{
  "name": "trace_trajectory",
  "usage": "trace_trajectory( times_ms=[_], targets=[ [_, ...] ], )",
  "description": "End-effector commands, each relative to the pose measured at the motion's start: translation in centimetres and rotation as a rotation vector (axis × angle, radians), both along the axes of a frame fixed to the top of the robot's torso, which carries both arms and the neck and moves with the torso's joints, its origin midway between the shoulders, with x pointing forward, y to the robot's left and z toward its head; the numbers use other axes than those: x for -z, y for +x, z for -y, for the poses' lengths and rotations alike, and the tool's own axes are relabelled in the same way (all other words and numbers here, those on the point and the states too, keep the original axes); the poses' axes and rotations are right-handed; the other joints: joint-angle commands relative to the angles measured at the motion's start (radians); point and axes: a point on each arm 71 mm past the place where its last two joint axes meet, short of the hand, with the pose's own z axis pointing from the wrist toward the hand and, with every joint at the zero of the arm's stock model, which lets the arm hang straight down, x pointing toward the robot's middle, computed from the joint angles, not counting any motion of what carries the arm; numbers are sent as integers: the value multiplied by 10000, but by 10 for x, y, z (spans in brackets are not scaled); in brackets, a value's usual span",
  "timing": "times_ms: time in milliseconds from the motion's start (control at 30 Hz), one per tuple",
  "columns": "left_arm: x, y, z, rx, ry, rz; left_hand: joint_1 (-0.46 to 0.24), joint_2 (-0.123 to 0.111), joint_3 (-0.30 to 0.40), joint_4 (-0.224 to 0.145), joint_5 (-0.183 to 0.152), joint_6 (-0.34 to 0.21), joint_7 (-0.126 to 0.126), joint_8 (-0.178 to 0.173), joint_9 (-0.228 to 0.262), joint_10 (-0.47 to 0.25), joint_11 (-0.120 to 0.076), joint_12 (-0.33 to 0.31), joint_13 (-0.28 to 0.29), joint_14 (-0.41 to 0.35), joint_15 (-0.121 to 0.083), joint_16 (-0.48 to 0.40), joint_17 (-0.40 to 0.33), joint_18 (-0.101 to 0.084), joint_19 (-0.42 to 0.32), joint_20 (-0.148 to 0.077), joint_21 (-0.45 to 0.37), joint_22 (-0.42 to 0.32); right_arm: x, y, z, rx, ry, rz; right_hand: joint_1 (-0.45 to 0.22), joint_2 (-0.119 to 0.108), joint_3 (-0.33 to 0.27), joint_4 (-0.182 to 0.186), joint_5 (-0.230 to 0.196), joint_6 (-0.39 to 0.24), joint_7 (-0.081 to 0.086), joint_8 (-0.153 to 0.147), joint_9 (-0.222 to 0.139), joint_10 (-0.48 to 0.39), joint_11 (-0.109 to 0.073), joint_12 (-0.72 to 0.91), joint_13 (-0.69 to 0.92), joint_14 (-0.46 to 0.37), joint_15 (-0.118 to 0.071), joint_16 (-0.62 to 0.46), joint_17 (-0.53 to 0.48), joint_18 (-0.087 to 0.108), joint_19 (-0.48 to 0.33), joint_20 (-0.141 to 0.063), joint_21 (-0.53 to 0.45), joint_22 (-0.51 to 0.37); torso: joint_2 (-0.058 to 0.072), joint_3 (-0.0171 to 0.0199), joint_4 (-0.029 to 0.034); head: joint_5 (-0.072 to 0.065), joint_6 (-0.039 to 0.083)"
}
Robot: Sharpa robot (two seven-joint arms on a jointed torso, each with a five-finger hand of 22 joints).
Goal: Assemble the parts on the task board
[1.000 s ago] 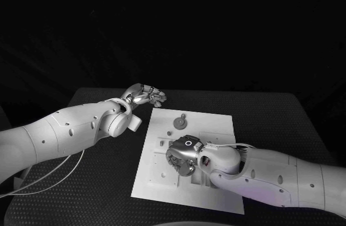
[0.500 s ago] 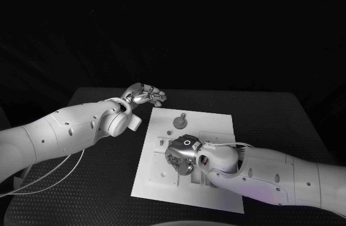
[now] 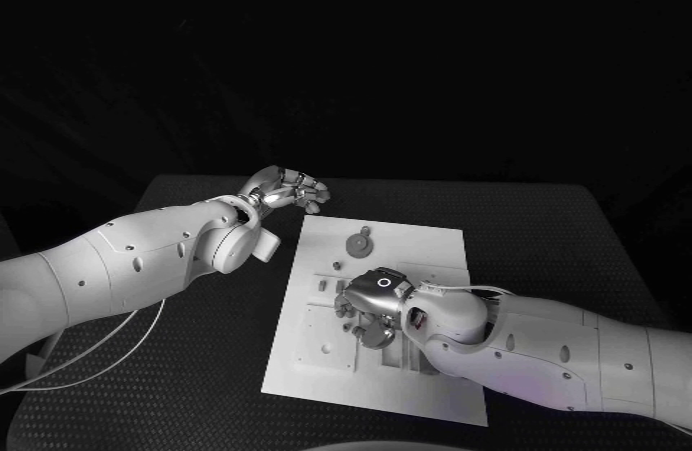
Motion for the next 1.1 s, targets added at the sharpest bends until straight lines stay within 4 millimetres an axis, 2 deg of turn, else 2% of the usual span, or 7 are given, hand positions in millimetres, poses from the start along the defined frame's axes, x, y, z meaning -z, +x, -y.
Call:
trace_trajectory(
  times_ms=[33, 367, 467, 667, 900, 967, 1100],
  targets=[
    [-1, 0, 0, 94, -98, -31, -41, 67, -75, -6, -3, -97, -1, 5, -14, -77, 14, 16, -14, 12, 33, -37, 15, 81, 6, 31, -39, 9, -4, 0, 4, 138, 465, -18, -27, -125, -77, 49, -31, -109, -23, -40, -28, -137, 20, 12, 24, -120, 23, -45, 28, 88, -114, 4, -57, 112, 4, 10, 2, -19, 16],
    [-1, 0, -3, 50, -76, -38, -35, 61, -75, -9, -7, -102, 0, 5, -16, -82, 16, 15, -19, 13, 33, -47, 27, 82, 8, 32, -46, 14, -34, 7, 34, 671, 1652, 58, 31, -150, -240, 49, -20, -183, -35, 11, -58, -101, 24, 44, 3, -197, 32, -55, 114, 88, -210, 56, -89, 142, 1, 20, -5, -88, 101],
    [-1, 0, -2, 68, -99, 7, -35, 62, -74, -8, -8, -102, 1, 6, -16, -82, 16, 16, -20, 13, 34, -50, 30, 82, 9, 32, -47, 15, -49, 19, 53, 1102, 1826, 23, 84, -136, -197, 181, -3, -180, -23, 56, -68, 323, -133, 299, 130, -48, -106, 7, 165, 88, -67, 4, -16, 154, -5, 17, 7, -170, 189],
    [-1, 0, -6, -48, -81, 92, -29, 71, -70, -6, -5, -98, -1, 11, -16, -74, 13, 22, -21, 18, 33, -57, 42, 84, 12, 32, -53, 19, -73, 42, 96, 1983, 1754, 461, 13, -154, -309, 232, 20, -175, -13, 102, -77, 258, -139, 281, 157, 75, -126, 38, 199, 88, 47, -54, 46, 159, -5, 25, -38, -225, 322],
    [-1, 1, -7, -62, -66, 84, -23, 68, -70, -9, -2, -87, -5, 21, -14, -57, 6, 33, -21, 29, 31, -63, 59, 86, 18, 32, -59, 25, -75, 58, 134, 2888, 719, -143, -337, -174, -925, 80, 125, -309, 13, 103, -127, 30, -89, 164, 147, 139, -87, 104, 321, 88, 90, -102, 148, 183, 9, 67, -27, -292, 440],
    [-1, 1, -8, -91, -55, 88, -21, 69, -70, -8, -2, -81, -7, 25, -13, -53, 5, 35, -21, 32, 30, -66, 64, 86, 20, 32, -61, 27, -73, 58, 139, 2939, 500, -391, -732, -148, -1396, -40, 57, -761, -45, -106, -250, -714, 86, -240, -75, -15, 73, 37, 335, 88, -58, -51, 91, 165, 14, 69, -34, -282, 452],
    [-1, 1, -7, -78, -60, 87, -21, 65, -71, -9, -3, -76, -9, 30, -12, -52, 4, 36, -22, 33, 30, -69, 69, 86, 21, 32, -63, 29, -69, 58, 142, 3001, -1, -685, -1007, -166, -1811, -117, 19, -938, -256, -121, -303, -1165, 94, -318, -306, -141, 106, -10, 365, 88, -200, -7, 29, 151, 15, 55, -49, -290, 430]
  ],
)
